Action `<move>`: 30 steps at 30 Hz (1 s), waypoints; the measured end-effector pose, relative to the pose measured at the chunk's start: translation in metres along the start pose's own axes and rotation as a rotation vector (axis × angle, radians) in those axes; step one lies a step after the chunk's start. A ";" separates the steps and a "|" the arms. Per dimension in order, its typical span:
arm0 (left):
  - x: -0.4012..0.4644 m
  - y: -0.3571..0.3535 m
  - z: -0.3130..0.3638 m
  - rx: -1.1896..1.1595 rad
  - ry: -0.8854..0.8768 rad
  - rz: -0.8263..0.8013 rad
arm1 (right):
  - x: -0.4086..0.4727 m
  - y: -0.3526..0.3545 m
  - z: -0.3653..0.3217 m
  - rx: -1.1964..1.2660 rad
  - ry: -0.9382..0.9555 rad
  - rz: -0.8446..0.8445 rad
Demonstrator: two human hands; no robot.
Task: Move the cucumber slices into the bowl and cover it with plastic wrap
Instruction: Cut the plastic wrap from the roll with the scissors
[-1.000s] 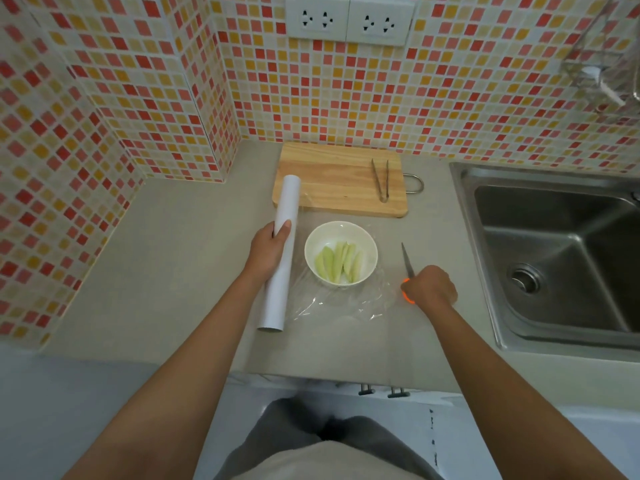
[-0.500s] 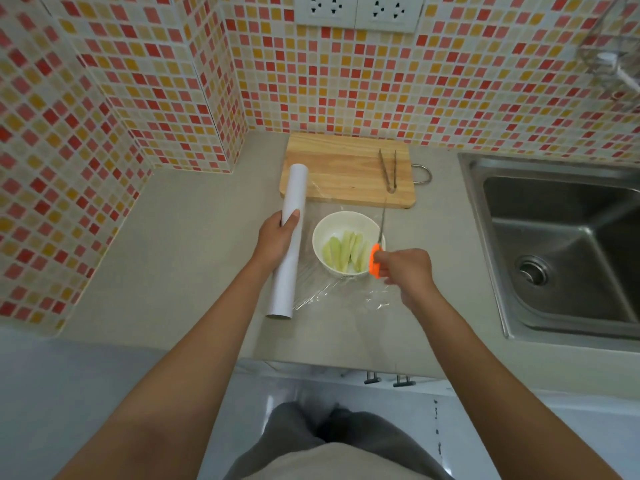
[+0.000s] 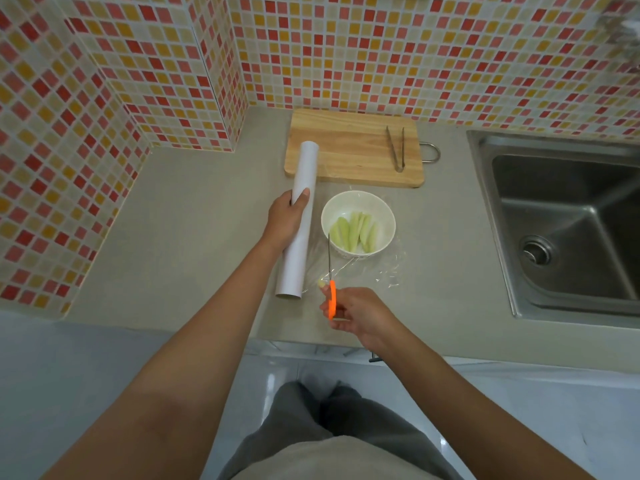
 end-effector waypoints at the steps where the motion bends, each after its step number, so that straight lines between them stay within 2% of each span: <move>1: 0.000 0.000 -0.001 -0.001 0.001 0.000 | -0.002 -0.001 0.003 -0.019 -0.016 0.005; 6: 0.003 0.000 0.000 -0.027 0.012 0.013 | -0.015 0.003 0.016 -0.154 -0.119 0.007; 14: 0.003 -0.002 0.000 -0.026 0.010 0.003 | -0.026 0.011 0.033 -0.227 -0.194 -0.013; 21: 0.005 0.001 0.003 -0.007 0.016 0.022 | -0.008 -0.009 0.027 -0.161 -0.089 -0.064; 30: 0.006 0.004 0.005 0.007 0.024 0.015 | 0.020 -0.033 0.021 -0.072 -0.062 -0.052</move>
Point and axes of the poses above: each hand's wrist, its own x-axis towards the middle knuckle, its own y-axis out of the back of the hand, z = x × y, the point moved 1 cm from there along x, towards the middle knuckle, and after that the axes turned 11 degrees about -y, right-handed, at the moved point
